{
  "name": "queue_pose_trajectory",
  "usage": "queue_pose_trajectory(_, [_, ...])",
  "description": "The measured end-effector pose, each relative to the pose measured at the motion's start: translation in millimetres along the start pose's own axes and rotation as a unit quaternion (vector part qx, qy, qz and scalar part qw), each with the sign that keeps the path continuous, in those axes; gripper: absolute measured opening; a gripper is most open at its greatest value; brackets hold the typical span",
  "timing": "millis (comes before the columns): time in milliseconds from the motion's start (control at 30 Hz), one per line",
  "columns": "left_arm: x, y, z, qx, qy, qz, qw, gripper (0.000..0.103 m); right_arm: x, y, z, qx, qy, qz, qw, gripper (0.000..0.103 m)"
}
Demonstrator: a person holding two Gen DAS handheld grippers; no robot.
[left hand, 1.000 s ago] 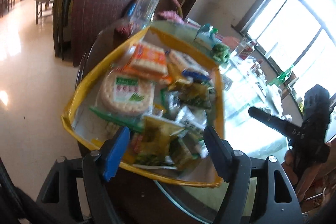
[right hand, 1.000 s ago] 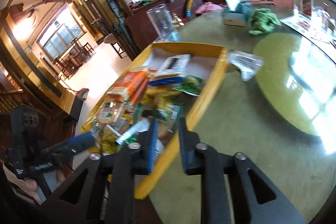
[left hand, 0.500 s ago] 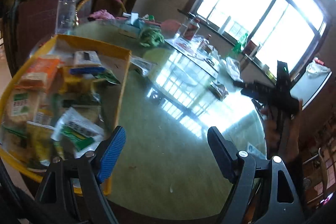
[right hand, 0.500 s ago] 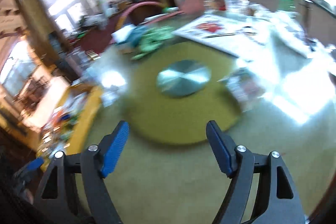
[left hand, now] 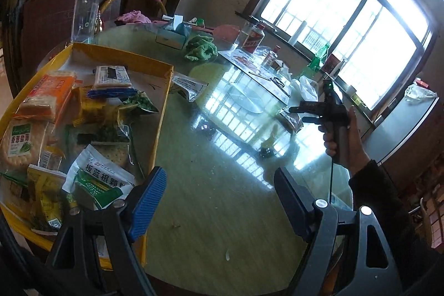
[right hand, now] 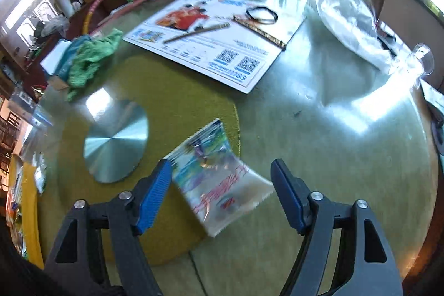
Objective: Organize snacks
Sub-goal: 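Grasp the white-and-blue printed sachet with the right tool, then grasp the white printed sachet with the left tool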
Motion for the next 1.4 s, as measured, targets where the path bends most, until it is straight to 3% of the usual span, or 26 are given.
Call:
queue_pose_trajectory(67, [1,0,1,0.0,-0.001,0.002,1.0,0.08,10,2,-2,0.001,0.01,0.008,1.0,0.064])
queue_pose_trajectory(167, [1,2,1,0.004,0.0,0.005,1.0,0.08,15,5,-7,0.011,0.018,0.0,1.0,0.052])
queue_pose_trajectory(233, [2,2,0,0.003,-0.001,0.004,1.0,0.08,11,9,-6,0.015,0.01,-0.005,1.0,0.039])
queue_pose_trajectory(333, [4,2,-2,-0.004,-0.001,0.01,0.9999,0.08,4,16,-2,0.017,0.008,-0.008,1.0,0.03])
queue_pose_trajectory(433, [11,2,-6,-0.013,0.0,0.024,0.9996,0.08,-9,35,7,0.026,0.004,-0.008,1.0,0.026])
queue_pose_trajectory(600, [38,-5,-13,-0.04,0.022,0.065,0.9968,0.08,-44,96,32,0.047,0.021,-0.001,0.999,0.024])
queue_pose_trajectory(767, [78,-23,-11,-0.054,-0.018,0.094,0.994,0.08,-67,140,53,0.078,-0.007,-0.008,0.997,0.022])
queue_pose_trajectory(833, [94,-35,-12,-0.044,-0.048,0.086,0.9941,0.08,-73,150,53,0.094,-0.006,-0.023,0.995,0.022])
queue_pose_trajectory(967, [123,-54,-2,-0.09,-0.075,0.085,0.9895,0.08,-76,153,49,0.099,-0.008,-0.04,0.994,0.02])
queue_pose_trajectory(1100, [175,-72,10,-0.113,-0.121,0.104,0.9807,0.079,-83,154,42,0.096,0.02,-0.058,0.994,0.017])
queue_pose_trajectory(1233, [212,-93,25,-0.14,-0.165,0.096,0.9716,0.079,-81,154,36,0.101,0.0,-0.057,0.993,0.017])
queue_pose_trajectory(1300, [226,-100,36,-0.157,-0.201,0.099,0.9619,0.079,-80,155,33,0.109,-0.009,-0.056,0.992,0.017])
queue_pose_trajectory(1400, [231,-105,38,-0.157,-0.239,0.089,0.9542,0.079,-81,156,31,0.113,-0.016,-0.055,0.992,0.017])
Point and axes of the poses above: each gripper's, at about its wrist camera, not at the fingertips, and x roughly the way its jaws point, z to its left, y to its underside, the point moved 3 cm from there along x, roughly the way its jaws point, and after that the axes turned 7 degrees about -z, right-handed, at the moved point
